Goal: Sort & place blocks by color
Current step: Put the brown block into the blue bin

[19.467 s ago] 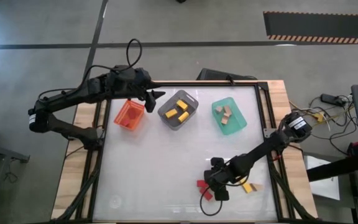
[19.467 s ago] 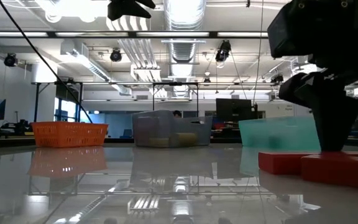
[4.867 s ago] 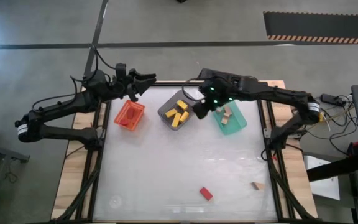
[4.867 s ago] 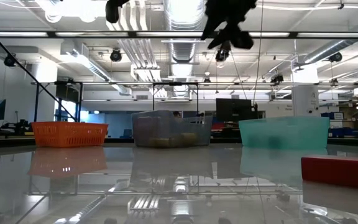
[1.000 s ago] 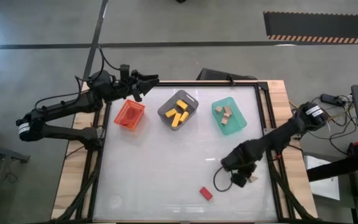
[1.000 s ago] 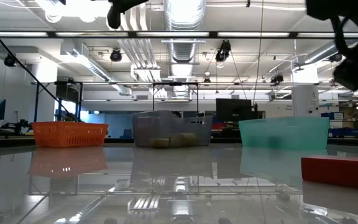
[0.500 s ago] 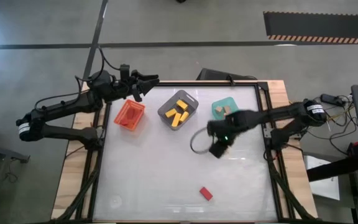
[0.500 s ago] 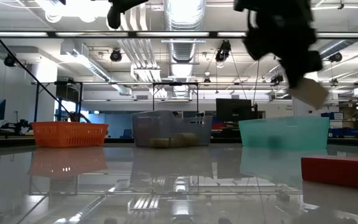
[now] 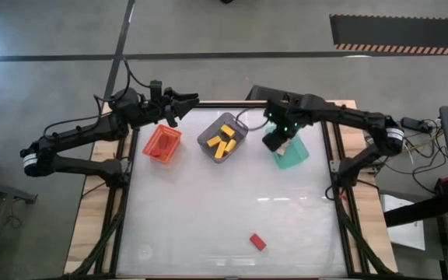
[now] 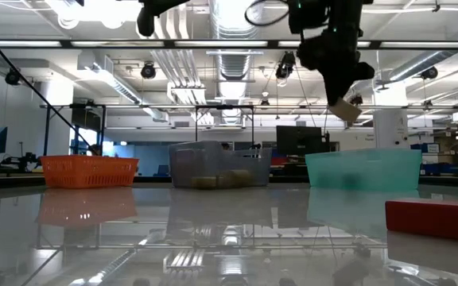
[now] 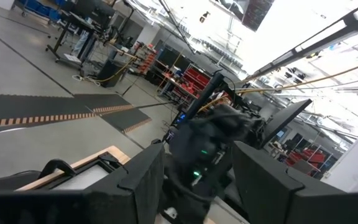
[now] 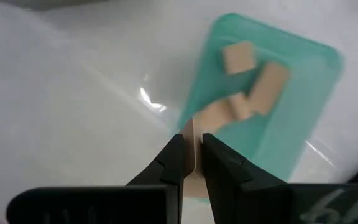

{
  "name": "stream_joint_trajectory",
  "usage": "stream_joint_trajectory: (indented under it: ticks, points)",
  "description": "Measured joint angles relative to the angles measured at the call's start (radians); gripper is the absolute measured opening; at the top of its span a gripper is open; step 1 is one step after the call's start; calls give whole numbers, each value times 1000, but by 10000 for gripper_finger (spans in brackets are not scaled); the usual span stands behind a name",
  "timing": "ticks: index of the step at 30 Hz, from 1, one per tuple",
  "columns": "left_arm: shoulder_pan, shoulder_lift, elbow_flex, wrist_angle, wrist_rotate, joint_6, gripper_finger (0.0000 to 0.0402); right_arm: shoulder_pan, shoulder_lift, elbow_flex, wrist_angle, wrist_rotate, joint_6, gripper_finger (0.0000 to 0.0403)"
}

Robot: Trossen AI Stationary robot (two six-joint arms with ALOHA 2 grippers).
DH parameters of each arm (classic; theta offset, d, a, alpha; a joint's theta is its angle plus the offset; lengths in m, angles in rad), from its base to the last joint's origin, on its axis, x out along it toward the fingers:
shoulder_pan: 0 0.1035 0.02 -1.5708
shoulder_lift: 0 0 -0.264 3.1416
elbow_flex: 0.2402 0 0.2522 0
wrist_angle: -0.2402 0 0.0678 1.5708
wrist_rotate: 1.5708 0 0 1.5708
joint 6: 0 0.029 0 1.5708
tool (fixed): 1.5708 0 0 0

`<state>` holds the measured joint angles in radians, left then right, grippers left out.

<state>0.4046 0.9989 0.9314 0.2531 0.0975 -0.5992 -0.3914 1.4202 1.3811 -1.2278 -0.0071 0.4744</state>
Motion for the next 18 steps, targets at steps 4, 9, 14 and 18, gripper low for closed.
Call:
stream_joint_trajectory:
  ticks: [4, 9, 14, 18]
  points:
    - [0, 0, 0, 0, 0, 0, 171, -89, 9, -38, 1, 5, -55, 33]
    - [0, -4, 0, 0, 0, 0, 171, -148, 24, -104, 3, 7, -94, 33]
    - [0, -4, 0, 0, 0, 0, 171, -152, 52, -166, 13, 8, -118, 33]
    - [0, -4, 0, 0, 0, 2, 171, -152, 81, -211, 34, 8, -131, 33]
